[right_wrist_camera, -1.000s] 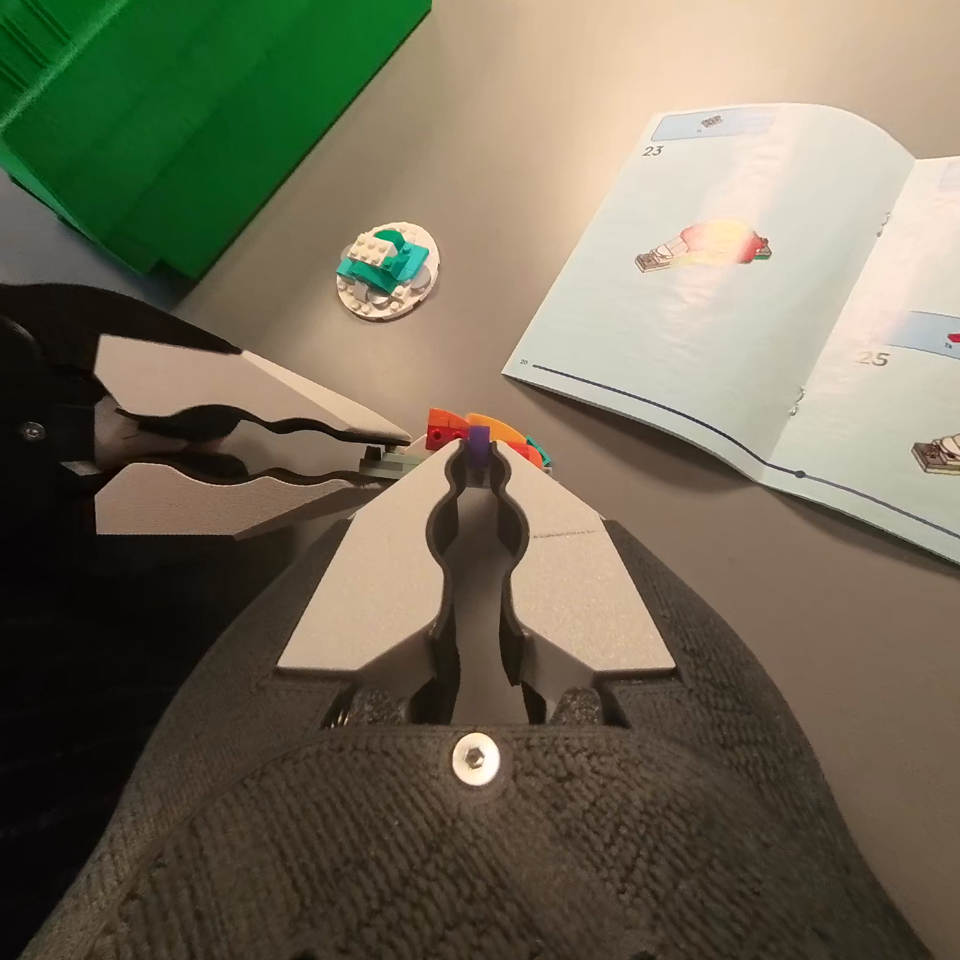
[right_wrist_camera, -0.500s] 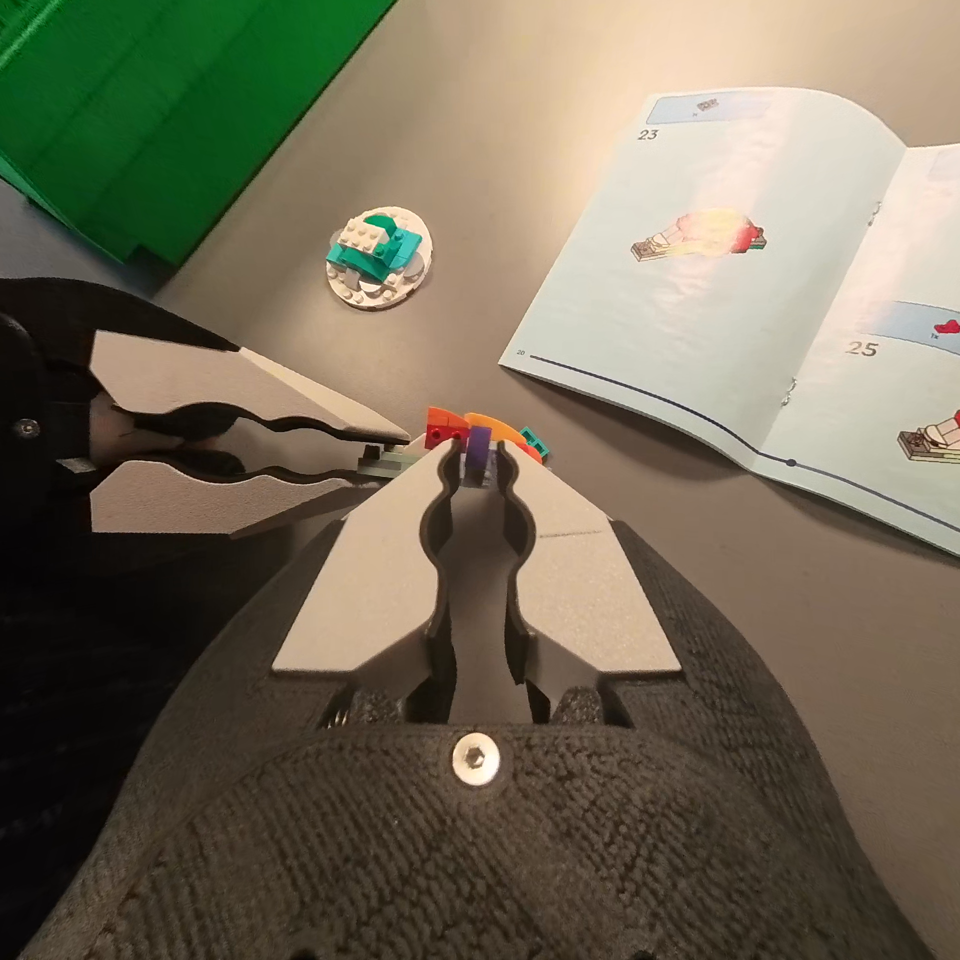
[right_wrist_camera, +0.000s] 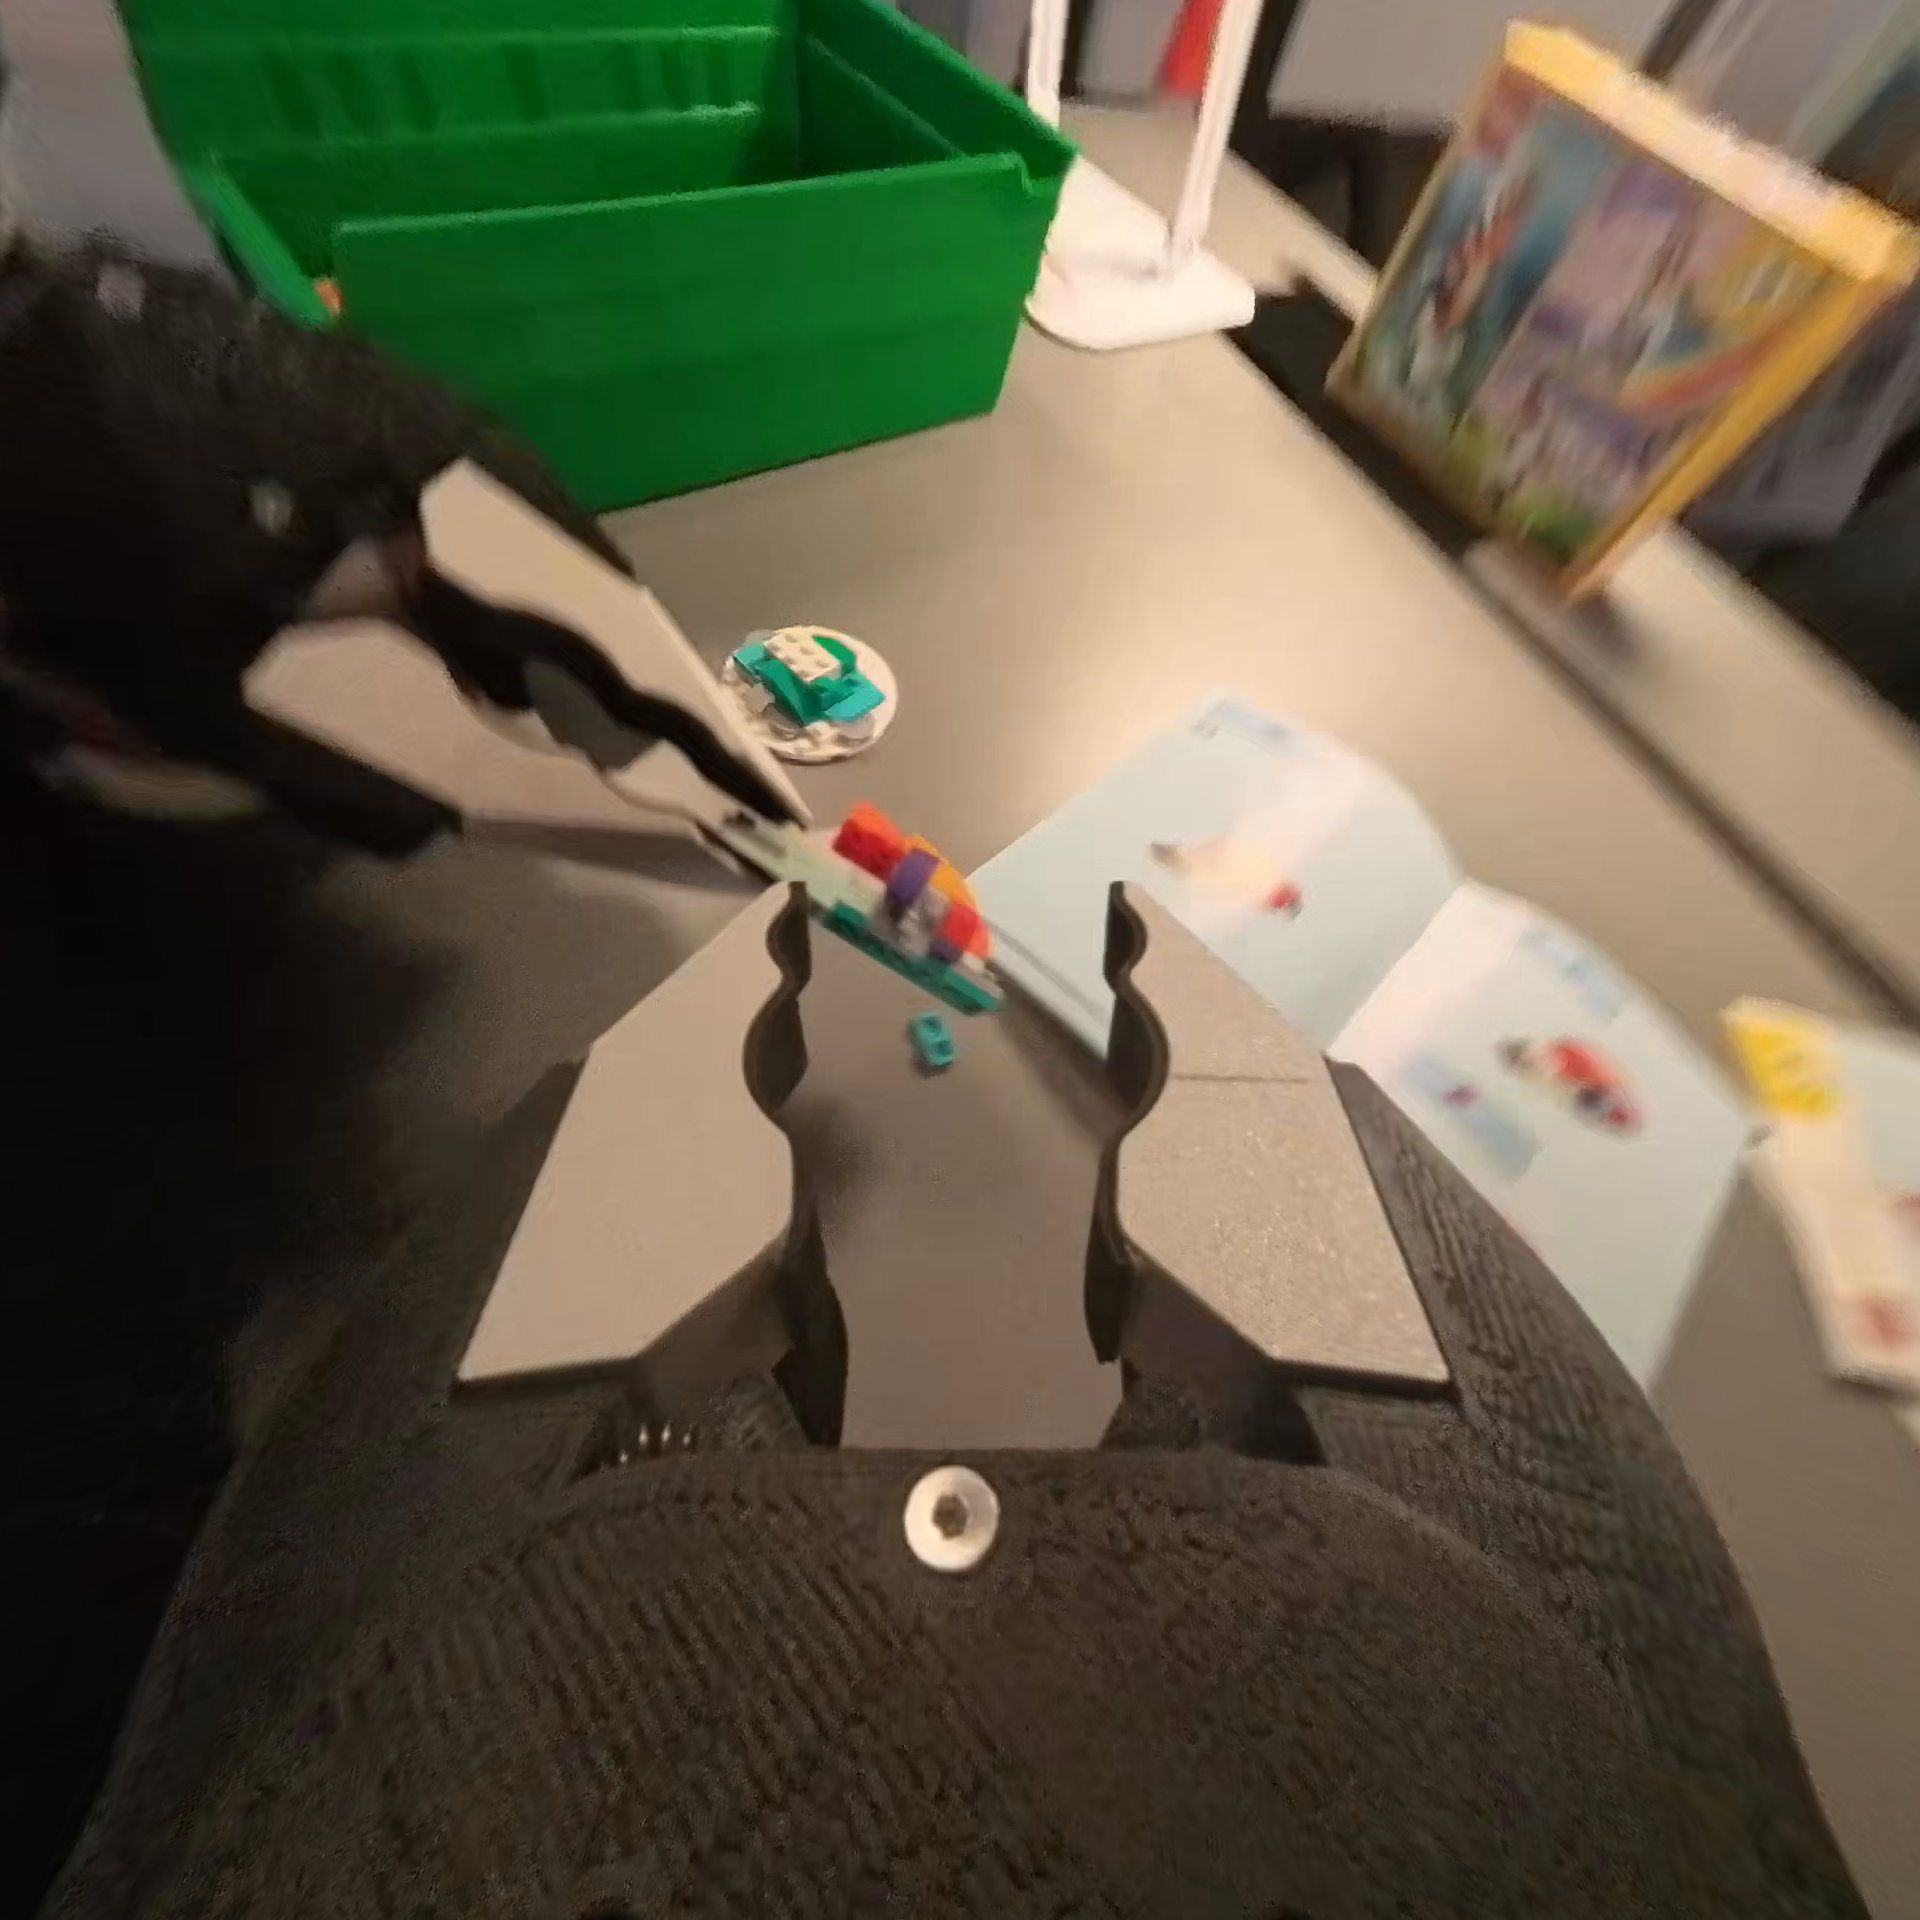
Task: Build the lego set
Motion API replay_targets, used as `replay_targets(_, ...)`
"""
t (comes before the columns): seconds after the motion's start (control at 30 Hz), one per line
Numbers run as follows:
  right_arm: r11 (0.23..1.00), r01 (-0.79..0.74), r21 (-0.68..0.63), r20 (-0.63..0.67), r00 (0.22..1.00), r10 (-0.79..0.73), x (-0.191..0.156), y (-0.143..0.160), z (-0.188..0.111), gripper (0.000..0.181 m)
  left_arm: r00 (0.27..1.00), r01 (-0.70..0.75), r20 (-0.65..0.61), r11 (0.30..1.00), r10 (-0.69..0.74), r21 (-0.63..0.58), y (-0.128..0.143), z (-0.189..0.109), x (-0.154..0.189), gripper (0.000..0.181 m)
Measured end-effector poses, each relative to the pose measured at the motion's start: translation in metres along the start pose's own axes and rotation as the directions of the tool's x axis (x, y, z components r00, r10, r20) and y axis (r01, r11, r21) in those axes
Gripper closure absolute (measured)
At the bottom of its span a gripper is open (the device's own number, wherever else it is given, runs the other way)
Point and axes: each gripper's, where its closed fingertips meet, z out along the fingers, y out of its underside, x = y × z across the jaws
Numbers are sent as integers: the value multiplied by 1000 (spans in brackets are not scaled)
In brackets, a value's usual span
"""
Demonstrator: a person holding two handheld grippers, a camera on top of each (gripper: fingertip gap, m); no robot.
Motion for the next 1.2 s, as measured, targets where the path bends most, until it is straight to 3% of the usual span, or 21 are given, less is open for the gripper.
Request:
replay_targets(0.1,913,408,14,-54,912,-407,5,-7,-4,119,996,81,-38,996,-79,46,-17,-6,-11,171)
replay_targets(0.2,674,738,-22,-145,665,-733,5,-17,1,118,987,144,-83,987,-138,75,-32,-11,-17,171)
replay_targets(0.3,515,857,-16,-193,503,-842,-2,-28,8,118,981,175,-104,980,-165,92,-44,-16,-18,171)
replay_targets(0.43,421,906,-45,-246,399,-883,1,-33,14,128,976,195,-118,975,-183,104,-54,-21,-18,171)
replay_targets(0.7,356,932,-71,-256,328,-909,-3,-33,21,147,973,213,-115,972,-202,100,-56,-26,-19,171)
replay_targets(0.83,343,936,-72,-241,318,-917,-4,-33,22,144,970,220,-120,972,-210,82,-54,-25,-19,171)
replay_targets(1.03,409,911,-41,-154,399,-904,-11,-27,21,112,954,275,-143,959,-263,70,-51,-24,-18,171)
replay_targets(1.2,405,909,-99,-199,380,-903,-2,-31,21,120,937,317,-183,945,-298,84,-57,-25,-14,171)
